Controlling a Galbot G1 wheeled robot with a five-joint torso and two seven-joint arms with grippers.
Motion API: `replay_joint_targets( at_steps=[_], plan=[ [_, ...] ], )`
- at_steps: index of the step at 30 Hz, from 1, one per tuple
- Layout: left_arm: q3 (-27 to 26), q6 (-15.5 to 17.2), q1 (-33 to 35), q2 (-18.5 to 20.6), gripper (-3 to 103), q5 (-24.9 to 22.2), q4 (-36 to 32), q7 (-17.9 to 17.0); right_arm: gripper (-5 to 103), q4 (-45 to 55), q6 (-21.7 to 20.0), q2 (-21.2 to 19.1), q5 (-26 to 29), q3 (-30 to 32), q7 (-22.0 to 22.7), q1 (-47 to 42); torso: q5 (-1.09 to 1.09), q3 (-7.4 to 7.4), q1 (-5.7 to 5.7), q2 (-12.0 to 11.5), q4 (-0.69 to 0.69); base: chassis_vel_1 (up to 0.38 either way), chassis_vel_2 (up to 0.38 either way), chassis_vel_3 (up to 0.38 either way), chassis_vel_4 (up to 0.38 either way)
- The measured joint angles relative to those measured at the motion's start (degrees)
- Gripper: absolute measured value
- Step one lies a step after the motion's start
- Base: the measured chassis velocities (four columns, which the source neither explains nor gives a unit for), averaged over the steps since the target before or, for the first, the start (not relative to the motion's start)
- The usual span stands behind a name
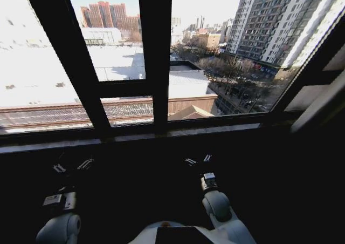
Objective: Open the curtains by pulling them apart, changing their state from closed to fully open.
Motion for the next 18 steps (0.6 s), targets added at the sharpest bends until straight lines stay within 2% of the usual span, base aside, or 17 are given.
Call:
replay_joint_targets(
  at_steps=[8, 18],
  plan=[
    [0.0, -1.0, 0.3, 0.0, 100, 0.1, 0.5, 0.0, 100, -0.2, 0.3, 0.1, 0.0, -0.1, 0.3, -0.1, 0.01, -0.01, -0.03, 0.0, 0.00, 0.234, -0.450, -0.218, 0.435],
    [0.0, -1.7, 0.4, -0.1, 100, 0.1, 0.7, 0.0, 100, -0.7, 2.8, 0.1, -0.9, 0.1, 0.3, -0.4, -0.01, 0.01, 0.02, 0.0, 0.00, 0.068, -0.336, -0.072, 0.330]
  ],
)
